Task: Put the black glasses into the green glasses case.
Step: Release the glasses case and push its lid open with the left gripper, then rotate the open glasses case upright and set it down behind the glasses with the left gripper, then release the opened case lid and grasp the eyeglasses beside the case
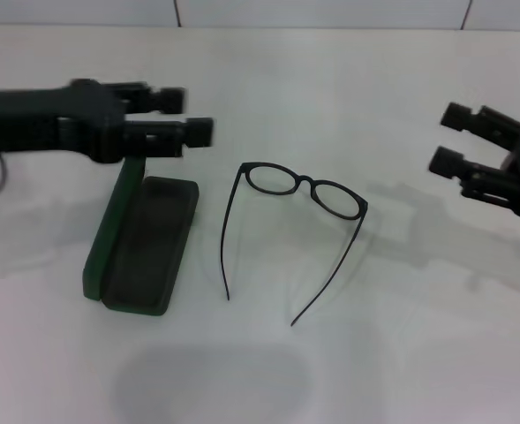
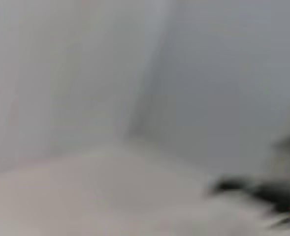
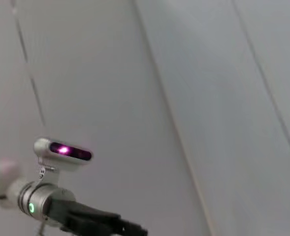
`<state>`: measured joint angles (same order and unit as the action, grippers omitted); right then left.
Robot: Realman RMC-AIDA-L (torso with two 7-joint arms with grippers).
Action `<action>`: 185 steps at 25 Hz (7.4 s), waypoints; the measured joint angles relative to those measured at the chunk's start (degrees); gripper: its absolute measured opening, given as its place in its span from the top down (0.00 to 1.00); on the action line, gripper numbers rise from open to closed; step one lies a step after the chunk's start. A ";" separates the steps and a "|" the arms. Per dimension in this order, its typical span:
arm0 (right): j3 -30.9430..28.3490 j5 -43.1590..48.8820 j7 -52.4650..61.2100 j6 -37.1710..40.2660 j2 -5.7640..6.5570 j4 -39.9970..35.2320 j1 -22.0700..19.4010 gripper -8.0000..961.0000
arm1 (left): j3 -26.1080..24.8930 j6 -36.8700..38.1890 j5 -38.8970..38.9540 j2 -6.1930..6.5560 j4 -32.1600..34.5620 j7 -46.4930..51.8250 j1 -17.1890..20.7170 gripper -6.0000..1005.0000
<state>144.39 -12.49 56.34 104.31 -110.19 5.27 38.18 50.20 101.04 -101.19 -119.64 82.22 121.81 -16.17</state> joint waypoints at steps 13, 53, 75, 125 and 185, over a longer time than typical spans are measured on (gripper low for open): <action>0.24 -1.98 -0.54 1.10 -1.43 0.53 -5.10 0.13 | 7.48 -4.97 -38.38 -0.06 10.90 27.41 -7.48 0.32; 0.01 -4.78 -3.43 -1.23 -1.88 0.53 -5.60 0.13 | 18.44 -14.55 -49.04 0.07 7.75 27.23 -8.11 0.80; 0.01 -5.31 -4.15 -0.73 -3.17 0.05 -7.34 0.13 | 45.48 -48.26 -51.11 -0.24 -4.60 -4.54 -17.85 0.80; 1.46 7.39 6.35 -6.93 3.13 0.66 4.76 0.15 | 43.08 -42.57 -37.35 -0.39 20.98 10.82 -6.70 0.55; 17.14 55.19 39.94 -46.64 -5.99 -10.67 46.52 0.86 | 3.85 -6.24 21.58 0.20 -51.57 -54.06 2.87 0.79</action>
<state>161.53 42.71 96.27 57.67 -116.18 -5.40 84.69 54.05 94.80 -79.60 -119.44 30.65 67.75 -13.30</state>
